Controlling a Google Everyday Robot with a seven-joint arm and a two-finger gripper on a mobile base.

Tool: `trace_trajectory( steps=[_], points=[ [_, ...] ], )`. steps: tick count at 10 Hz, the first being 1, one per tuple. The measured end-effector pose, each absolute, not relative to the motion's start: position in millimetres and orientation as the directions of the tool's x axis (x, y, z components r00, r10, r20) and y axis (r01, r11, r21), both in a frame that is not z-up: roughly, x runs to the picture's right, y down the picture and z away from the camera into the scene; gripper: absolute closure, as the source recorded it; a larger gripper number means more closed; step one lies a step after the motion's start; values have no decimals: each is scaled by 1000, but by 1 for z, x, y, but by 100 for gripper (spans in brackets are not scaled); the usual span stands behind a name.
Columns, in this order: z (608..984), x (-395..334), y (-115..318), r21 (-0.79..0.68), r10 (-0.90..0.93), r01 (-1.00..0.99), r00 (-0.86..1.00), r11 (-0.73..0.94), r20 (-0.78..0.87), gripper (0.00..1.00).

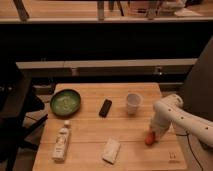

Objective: Drag the pepper across the table

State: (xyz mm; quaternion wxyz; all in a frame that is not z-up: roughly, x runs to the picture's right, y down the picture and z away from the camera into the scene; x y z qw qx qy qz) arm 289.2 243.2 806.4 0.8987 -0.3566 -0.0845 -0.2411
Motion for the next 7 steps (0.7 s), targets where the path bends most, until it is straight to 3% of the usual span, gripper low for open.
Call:
trace_trajectory(
  steps=[7],
  points=[
    [817,292,227,-593,-409,533,845,603,343,100]
  ],
)
